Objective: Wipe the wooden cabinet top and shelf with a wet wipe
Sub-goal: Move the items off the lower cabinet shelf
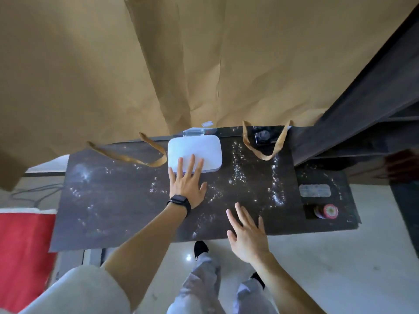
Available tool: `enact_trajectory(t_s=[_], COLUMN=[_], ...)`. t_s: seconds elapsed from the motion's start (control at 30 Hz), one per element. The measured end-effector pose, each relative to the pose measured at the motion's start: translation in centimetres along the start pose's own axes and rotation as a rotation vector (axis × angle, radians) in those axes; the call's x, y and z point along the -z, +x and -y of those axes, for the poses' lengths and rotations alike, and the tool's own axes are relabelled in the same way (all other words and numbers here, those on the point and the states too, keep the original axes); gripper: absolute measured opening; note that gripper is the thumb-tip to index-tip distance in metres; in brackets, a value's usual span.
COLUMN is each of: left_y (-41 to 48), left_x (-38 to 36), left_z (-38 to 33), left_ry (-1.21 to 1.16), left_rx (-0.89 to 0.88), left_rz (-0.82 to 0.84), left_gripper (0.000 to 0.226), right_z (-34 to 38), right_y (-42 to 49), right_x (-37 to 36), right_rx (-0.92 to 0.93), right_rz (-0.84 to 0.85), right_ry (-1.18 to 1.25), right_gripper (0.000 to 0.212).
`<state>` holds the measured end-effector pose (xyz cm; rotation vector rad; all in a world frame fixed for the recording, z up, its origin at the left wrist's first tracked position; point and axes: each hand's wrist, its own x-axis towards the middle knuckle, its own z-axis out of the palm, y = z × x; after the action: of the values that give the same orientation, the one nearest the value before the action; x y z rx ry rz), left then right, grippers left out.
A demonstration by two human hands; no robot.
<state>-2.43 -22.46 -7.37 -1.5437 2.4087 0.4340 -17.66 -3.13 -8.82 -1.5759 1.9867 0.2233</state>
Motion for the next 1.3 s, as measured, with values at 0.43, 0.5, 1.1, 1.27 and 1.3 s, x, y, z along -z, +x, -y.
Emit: enact_trajectory(t_s=[0.43,0.5,1.1,1.27,1.3], left_y=[-4.3,-3.6,-9.7,-9.7,-9.6], left_x=[0.3,0.6,1.9,3.0,3.1], left_z=[1.1,2.7,-3.3,-10.8,-12.8], left_ry=[-0.649,-0.9,-2.071,-1.873,-1.846], left_rx=[0.519,0.64,0.542,0.254,0.263], left_rz=[-0.162,-0.06,0.262,0.5,0.514], left_gripper=[0.073,0.07,0.082,0.057,0.061], right_z=[4.2,5.0,-0.3,-6.4,-7.6], right_y=[7.0,9.1,-0.9,-6.9,-7.6], right_x=[9.2,10.0,9.9,8.2,8.1], right_rx=[-0.24,-0.29,-0.558,-0.566,-0.581], right_rz=[-0.134,-0.078,-0.081,-0.091,-0.137], right_ry=[0.669,0.744,1.827,2.038,2.052], right_gripper=[0.068,0.062,0.03,0.038,0.04])
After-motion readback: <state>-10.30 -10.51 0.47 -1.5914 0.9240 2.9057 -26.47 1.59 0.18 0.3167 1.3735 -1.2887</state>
